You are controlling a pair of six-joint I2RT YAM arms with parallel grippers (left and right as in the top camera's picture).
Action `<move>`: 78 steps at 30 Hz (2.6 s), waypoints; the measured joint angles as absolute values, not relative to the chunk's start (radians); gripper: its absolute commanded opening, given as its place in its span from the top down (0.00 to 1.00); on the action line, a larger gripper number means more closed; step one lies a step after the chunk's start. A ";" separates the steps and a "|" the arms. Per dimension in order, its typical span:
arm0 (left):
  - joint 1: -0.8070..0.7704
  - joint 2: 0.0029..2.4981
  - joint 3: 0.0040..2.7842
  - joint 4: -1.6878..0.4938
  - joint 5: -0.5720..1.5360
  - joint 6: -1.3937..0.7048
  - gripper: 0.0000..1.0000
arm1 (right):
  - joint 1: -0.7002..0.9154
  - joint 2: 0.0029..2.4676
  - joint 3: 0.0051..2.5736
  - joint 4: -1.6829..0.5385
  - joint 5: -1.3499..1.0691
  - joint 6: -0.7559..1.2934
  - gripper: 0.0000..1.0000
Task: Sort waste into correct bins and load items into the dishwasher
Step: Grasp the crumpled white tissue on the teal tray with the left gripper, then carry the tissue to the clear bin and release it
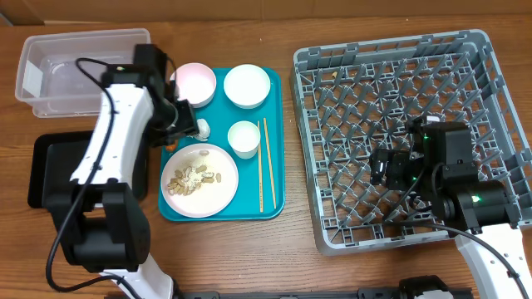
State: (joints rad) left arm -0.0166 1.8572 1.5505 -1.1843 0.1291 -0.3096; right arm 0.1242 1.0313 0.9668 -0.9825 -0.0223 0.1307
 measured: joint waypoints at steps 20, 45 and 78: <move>-0.064 1.857 1.333 -0.725 0.021 -0.387 0.36 | 0.124 1.031 0.967 -0.987 -0.023 0.131 0.00; -0.064 1.946 1.450 -0.905 0.010 -0.387 0.96 | 0.124 1.032 0.967 -0.989 -0.023 0.130 0.00; -0.067 1.925 1.315 -0.588 0.094 -0.420 0.90 | 0.124 1.032 0.967 -0.988 -0.022 0.130 0.00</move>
State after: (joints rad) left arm -0.0666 1.9251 1.3151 -0.5884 0.0944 -0.4202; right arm 0.1242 1.0317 0.9668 -0.9882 -0.0223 0.1303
